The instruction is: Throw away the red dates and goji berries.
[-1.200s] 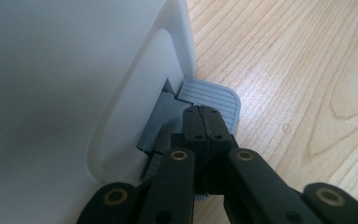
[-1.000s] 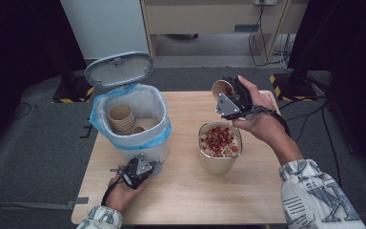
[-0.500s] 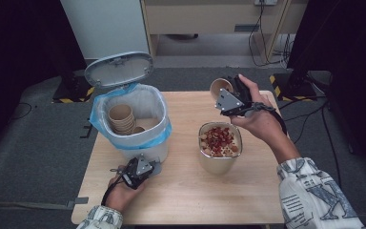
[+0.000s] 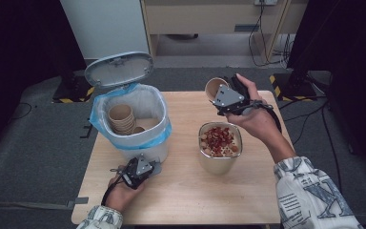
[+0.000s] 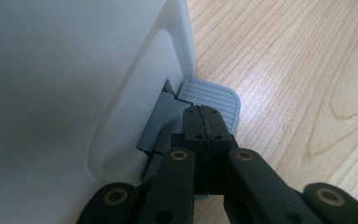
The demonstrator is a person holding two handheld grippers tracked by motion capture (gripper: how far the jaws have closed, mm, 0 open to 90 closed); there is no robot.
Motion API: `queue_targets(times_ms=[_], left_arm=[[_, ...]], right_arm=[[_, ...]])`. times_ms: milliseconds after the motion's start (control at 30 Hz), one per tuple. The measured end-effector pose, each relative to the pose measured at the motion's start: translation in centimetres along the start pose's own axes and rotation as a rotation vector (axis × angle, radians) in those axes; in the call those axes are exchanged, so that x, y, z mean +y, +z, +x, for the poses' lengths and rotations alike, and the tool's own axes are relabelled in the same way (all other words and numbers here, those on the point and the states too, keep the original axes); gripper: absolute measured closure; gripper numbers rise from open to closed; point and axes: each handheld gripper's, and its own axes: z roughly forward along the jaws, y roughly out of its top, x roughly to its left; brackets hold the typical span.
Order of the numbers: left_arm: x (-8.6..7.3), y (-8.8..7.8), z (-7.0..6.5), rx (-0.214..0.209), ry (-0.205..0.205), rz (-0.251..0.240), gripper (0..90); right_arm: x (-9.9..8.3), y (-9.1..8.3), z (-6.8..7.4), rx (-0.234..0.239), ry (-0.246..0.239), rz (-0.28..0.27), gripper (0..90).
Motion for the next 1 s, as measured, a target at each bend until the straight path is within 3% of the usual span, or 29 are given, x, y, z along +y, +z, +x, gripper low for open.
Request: queue_targets(times_ms=[267,1000], left_arm=[[0.0,0.0,0.0,0.0,0.0,-0.001,89.9],[0.0,0.0,0.0,0.0,-0.001,-0.001,89.9]], right_arm=[[0.5,0.2,-0.1,0.035,0.093,-0.051,27.6],[2.4,1.2,0.2,0.124,0.242,-0.114,27.3]])
